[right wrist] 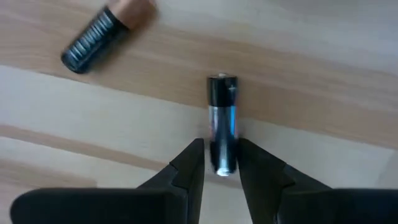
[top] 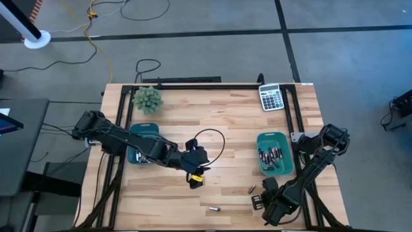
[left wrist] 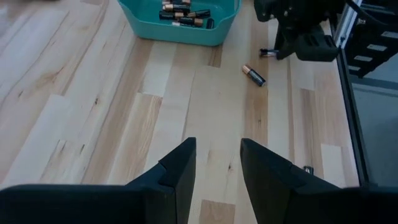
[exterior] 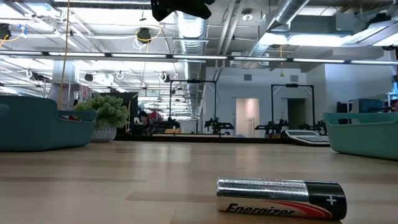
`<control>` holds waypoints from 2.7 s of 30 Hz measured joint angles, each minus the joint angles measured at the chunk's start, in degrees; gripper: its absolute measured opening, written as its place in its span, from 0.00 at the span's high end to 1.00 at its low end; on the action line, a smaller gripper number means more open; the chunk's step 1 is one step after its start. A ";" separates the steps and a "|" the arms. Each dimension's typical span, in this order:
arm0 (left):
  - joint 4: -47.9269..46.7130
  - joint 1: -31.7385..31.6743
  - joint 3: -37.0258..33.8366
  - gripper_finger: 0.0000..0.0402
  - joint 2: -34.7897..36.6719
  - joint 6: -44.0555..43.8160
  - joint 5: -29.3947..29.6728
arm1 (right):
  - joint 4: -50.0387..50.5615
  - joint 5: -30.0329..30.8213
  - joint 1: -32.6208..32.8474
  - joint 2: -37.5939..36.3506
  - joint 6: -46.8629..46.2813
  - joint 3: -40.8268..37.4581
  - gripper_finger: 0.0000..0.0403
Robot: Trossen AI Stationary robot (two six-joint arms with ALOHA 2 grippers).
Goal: Sort batteries
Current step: Put the silver battery into the blue bin
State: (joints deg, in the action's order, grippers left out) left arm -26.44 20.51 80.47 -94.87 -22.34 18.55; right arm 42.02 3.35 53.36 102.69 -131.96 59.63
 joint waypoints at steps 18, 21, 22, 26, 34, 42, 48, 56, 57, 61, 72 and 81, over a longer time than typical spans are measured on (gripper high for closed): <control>-5.62 0.09 -0.04 0.69 0.79 5.00 -4.43 | -1.26 -1.90 -0.32 -0.37 6.33 -0.19 0.97; -7.39 0.14 -0.04 0.69 0.85 7.02 -4.95 | -0.67 -1.97 -0.28 -2.62 6.32 -0.34 0.96; -8.28 0.24 -0.04 0.69 0.85 7.55 -4.98 | 0.46 -2.07 -0.26 -3.52 6.28 -0.03 0.97; -8.09 0.28 -2.57 0.69 1.30 8.23 -5.62 | 9.05 -1.04 -0.14 -6.74 6.08 4.67 0.97; -3.30 0.31 -14.61 0.69 9.17 6.29 -7.96 | 28.33 2.28 -0.47 -7.83 9.04 21.51 0.97; 2.58 0.48 -31.13 0.69 26.97 2.53 -8.36 | 36.84 14.04 -9.66 -7.71 26.81 30.99 0.97; 2.65 0.47 -38.79 0.69 41.79 0.63 -8.30 | 23.31 15.37 -25.25 -7.67 59.74 31.07 0.97; -5.79 0.05 -39.98 0.69 56.32 1.47 1.89 | -12.21 12.77 -42.86 -2.48 105.78 31.24 0.97; -7.26 -0.02 -39.98 0.69 57.81 0.72 2.23 | -17.70 10.39 -44.24 -0.83 109.91 31.24 0.97; -12.75 -0.07 -39.98 0.69 62.85 -3.54 2.67 | -30.72 3.45 -48.33 8.22 115.81 34.54 0.97; -17.42 -0.07 -40.00 0.69 68.50 -6.00 7.38 | -30.85 -7.36 -52.32 36.64 122.25 63.47 0.97; -18.88 -0.07 -40.00 0.69 68.52 -7.06 8.06 | -32.94 -13.40 -53.82 47.74 124.93 74.57 0.96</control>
State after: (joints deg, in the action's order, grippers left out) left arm -45.32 20.45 40.47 -26.35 -29.40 26.61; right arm 9.07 -10.05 -0.46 150.44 -7.03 134.20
